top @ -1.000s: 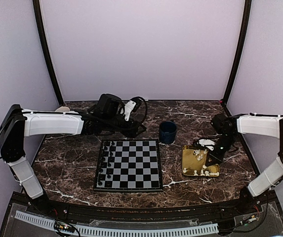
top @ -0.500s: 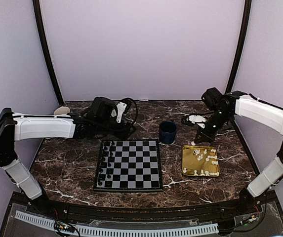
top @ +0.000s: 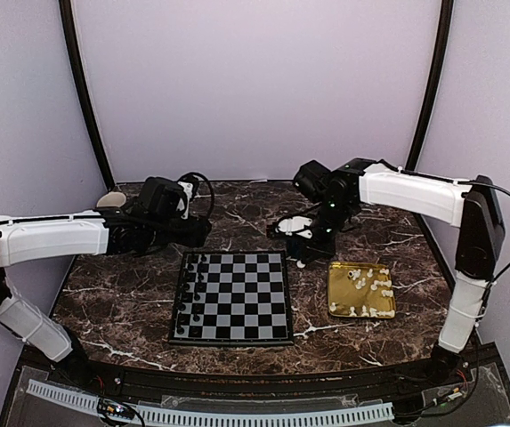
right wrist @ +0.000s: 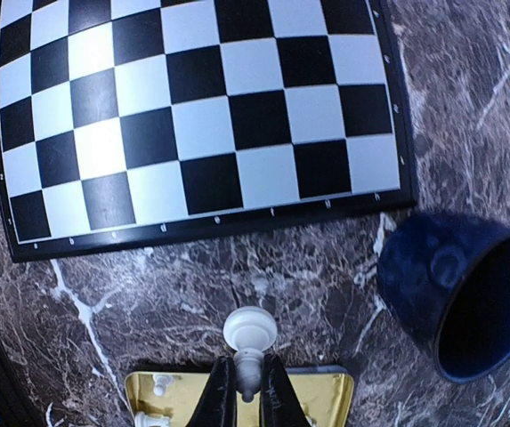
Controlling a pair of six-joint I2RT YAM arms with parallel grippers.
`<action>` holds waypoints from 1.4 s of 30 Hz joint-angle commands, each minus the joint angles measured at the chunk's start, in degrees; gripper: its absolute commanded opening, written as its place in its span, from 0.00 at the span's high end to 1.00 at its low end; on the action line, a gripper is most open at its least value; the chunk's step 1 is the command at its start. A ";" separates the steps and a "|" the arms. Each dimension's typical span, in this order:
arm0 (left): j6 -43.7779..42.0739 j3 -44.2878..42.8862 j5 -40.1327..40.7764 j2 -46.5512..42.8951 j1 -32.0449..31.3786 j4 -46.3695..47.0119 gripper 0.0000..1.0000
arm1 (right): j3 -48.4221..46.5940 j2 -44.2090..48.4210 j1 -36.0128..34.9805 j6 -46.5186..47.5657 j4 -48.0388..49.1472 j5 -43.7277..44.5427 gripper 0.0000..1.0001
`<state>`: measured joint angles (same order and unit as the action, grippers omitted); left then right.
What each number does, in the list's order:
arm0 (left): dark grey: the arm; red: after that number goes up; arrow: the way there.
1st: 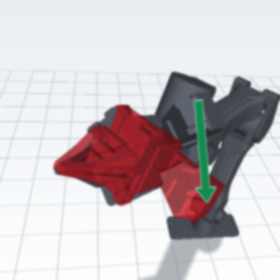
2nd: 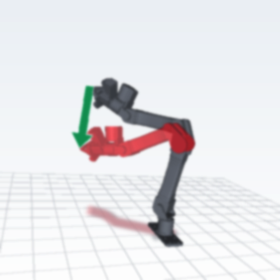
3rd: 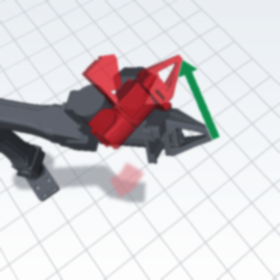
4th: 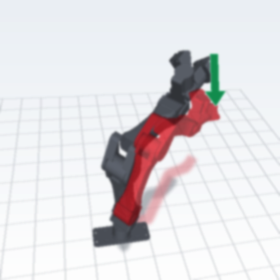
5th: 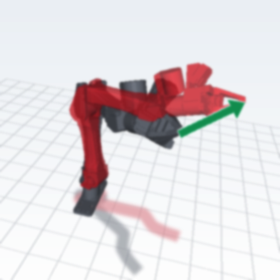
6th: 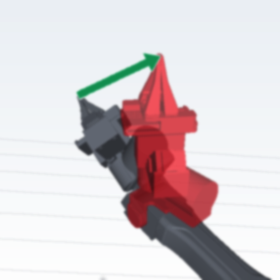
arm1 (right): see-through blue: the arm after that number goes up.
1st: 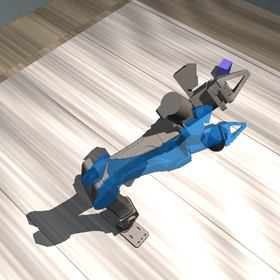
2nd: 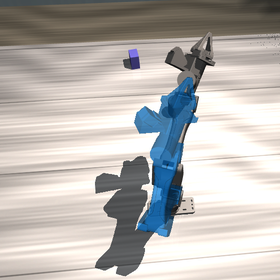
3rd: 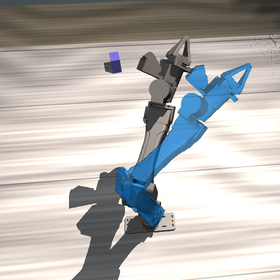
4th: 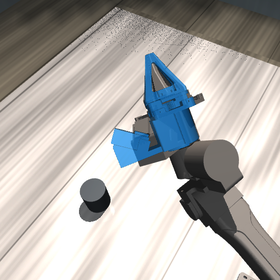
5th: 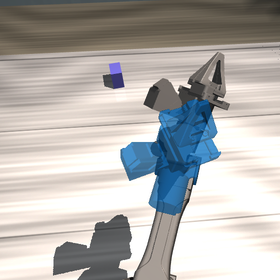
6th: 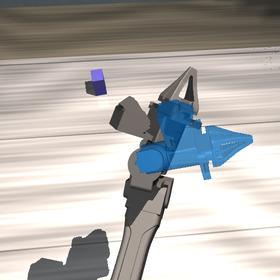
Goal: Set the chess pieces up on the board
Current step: Place the bishop on f1.
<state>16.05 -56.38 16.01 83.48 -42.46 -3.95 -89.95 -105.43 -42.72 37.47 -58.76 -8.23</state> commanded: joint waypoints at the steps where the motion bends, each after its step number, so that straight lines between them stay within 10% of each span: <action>1: 1.70 1.94 2.62 -4.24 0.91 -0.40 0.35 | -5.25 -4.17 -4.37 -0.14 -1.25 2.16 0.98; 42: 1.00 5.32 0.82 -6.14 2.19 1.05 0.35 | -17.10 -21.31 -10.28 -1.95 -5.95 6.56 0.86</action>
<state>16.97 -51.96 17.17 79.02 -40.64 -3.46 -105.75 -125.60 -52.49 36.36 -64.55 -3.09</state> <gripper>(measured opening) 0.655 0.115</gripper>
